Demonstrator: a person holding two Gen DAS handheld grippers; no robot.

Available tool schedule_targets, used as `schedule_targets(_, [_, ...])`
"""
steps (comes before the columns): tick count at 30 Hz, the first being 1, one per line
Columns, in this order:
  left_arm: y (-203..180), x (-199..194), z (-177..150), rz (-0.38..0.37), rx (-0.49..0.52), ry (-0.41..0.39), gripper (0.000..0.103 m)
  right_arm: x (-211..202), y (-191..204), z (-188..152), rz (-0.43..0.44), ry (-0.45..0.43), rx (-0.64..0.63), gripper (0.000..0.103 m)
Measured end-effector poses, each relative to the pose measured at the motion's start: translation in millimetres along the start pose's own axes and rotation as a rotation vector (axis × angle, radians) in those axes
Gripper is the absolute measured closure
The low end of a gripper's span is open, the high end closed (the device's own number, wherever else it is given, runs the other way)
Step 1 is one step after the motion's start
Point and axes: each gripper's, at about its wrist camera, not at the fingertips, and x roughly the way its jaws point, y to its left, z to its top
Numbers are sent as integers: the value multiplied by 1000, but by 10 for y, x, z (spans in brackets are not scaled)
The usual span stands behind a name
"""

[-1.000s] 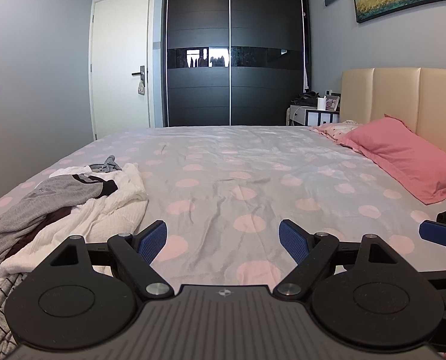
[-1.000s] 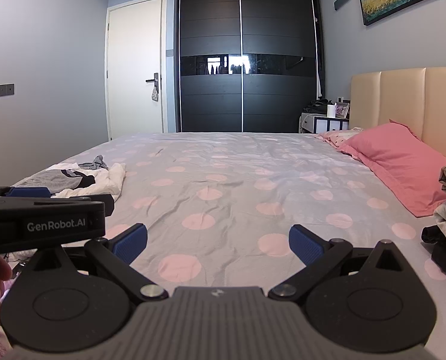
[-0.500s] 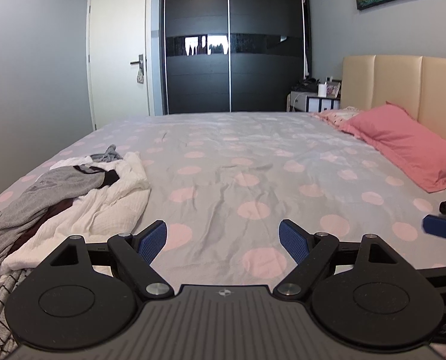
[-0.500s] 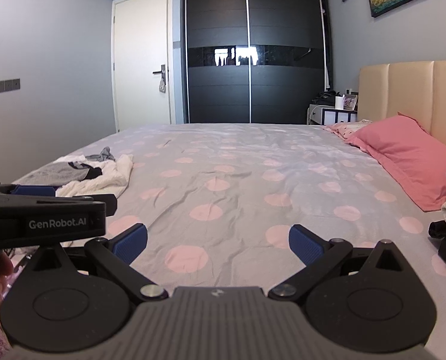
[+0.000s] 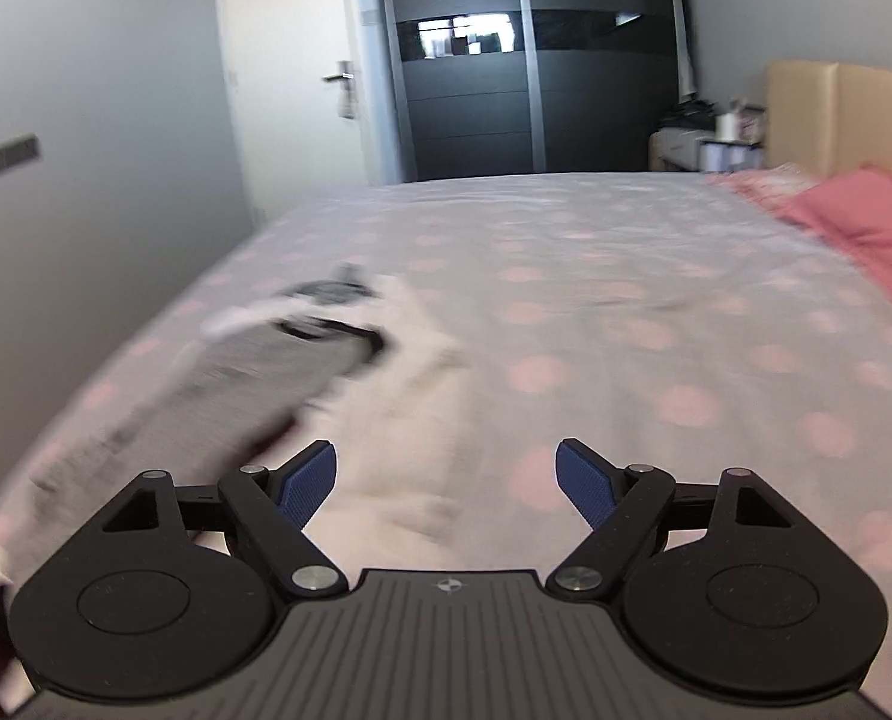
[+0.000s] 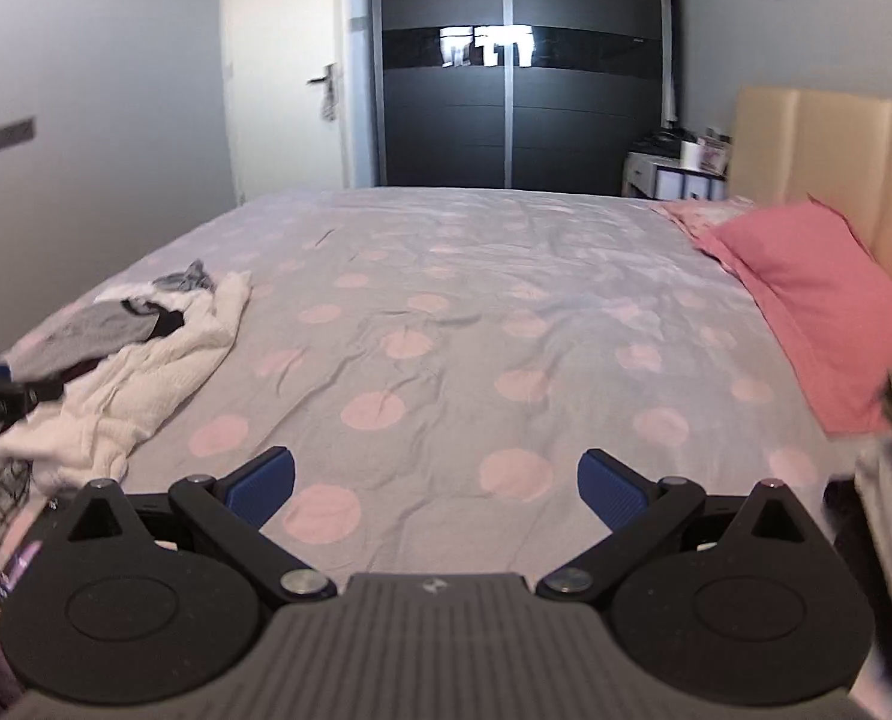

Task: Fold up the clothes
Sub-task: 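Lower the left tool onto the grey shirt and close on its fabric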

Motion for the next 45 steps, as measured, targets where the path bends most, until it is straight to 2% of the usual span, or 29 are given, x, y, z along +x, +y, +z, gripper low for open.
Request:
schedule_targets(3, [386,268,75,94,23,30,24,74,-93,203,-7,-24,-66,1])
schedule_targets(5, [594,469,74,133,45,66,24,168,-137,275,-15,-36,-54,1])
schedule_targets(7, [773,657,37,174,63,92,29,289,-177,310,-11,-40,-10,1])
schedule_targets(10, [981,895,-78,238,97,114,34,484,-164,305,10,-11,57,1])
schedule_targets(13, [1128,1063,-199,268,108,140,41,687,-55,283,56,43,84,1])
schedule_targets(15, [1194,1141,-249,252,93,146,41,796,53,268,78,66,75,1])
schedule_targets(18, [1189,1224,-312,214,137,144,41,914,183,243,107,97,68,1])
schedule_targets(25, [1172,1462,-406,199,184,196,41,1092,346,165,144,152,67,1])
schedule_targets(28, [1262,1567,-383,208,134,247,58,1158,370,147,129,161,45,1])
schedule_targets(29, [1301,1588,-365,202,108,254,59,1192,374,144,122,165,41,1])
schedule_targets(30, [1315,1596,-348,211,98,255,61,1229,377,138,114,170,37,1])
schedule_targets(32, [1315,1607,-309,221,90,247,72,1286,381,119,99,184,35,1])
schedule_targets(33, [1299,1598,-288,226,92,236,74,1309,382,109,93,191,38,1])
schedule_targets(37, [1224,1609,-259,283,127,209,74,1342,406,75,99,206,38,1])
schedule_targets(40, [1145,1700,-328,297,184,219,67,1329,451,58,105,201,11,1])
schedule_targets(42, [1097,1729,-333,315,215,215,67,1326,472,48,104,200,-3,1])
schedule_targets(44, [1135,1729,-260,287,169,231,85,1330,476,42,99,199,-5,1])
schedule_targets(45, [1158,1719,-215,278,141,233,90,1329,478,40,98,198,-4,1])
